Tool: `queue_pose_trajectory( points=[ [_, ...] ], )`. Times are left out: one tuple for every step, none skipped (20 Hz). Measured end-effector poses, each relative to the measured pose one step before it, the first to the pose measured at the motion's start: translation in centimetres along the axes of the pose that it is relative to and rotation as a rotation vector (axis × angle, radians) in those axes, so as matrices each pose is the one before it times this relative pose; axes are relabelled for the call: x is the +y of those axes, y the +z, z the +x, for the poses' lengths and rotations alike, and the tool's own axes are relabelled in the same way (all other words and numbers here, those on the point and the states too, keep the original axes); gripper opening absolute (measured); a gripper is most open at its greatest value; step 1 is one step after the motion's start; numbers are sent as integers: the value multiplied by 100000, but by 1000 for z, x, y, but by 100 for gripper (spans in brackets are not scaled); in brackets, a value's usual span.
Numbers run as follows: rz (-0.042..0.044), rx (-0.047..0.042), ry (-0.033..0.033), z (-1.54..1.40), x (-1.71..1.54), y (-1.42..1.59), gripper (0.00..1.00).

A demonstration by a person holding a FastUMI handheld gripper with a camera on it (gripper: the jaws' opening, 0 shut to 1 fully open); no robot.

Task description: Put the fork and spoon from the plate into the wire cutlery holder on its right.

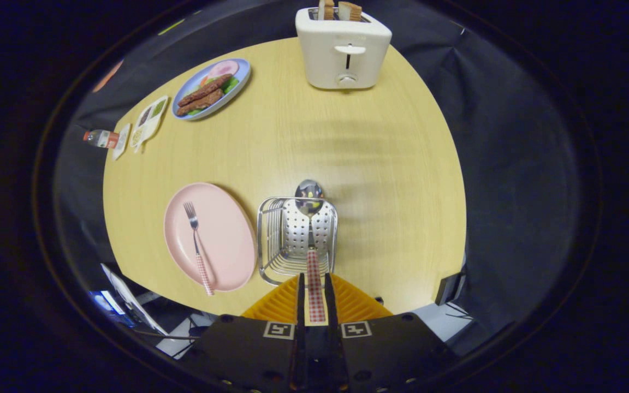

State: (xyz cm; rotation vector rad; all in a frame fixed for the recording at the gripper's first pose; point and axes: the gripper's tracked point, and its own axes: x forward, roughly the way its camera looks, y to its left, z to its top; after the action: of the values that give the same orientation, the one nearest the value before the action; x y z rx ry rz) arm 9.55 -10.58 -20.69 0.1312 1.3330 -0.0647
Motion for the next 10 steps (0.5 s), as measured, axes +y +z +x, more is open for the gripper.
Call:
queue_pose_trajectory(
  points=[
    [284, -1284, 25, -291, 9, -67, 16],
    [-118, -2474, -241, -518, 36, 200, 25],
    [-1246, -3129, -1166, -685, -109, 189, 33],
    [-1242, -3804, -811, -632, 191, 173, 44],
    [-1440, -3882, -81, -856, 469, 269, 48],
    [-1680, -3829, 191, -940, 603, 196, 60],
    [-1916, -4055, 154, -832, 741, 266, 67],
    [-1760, -3972, 249, -753, 840, 319, 74],
    [-1513, -3282, 881, -728, 1041, 272, 77],
    [-781, -2874, 1622, -511, 1225, 214, 83]
  ],
)
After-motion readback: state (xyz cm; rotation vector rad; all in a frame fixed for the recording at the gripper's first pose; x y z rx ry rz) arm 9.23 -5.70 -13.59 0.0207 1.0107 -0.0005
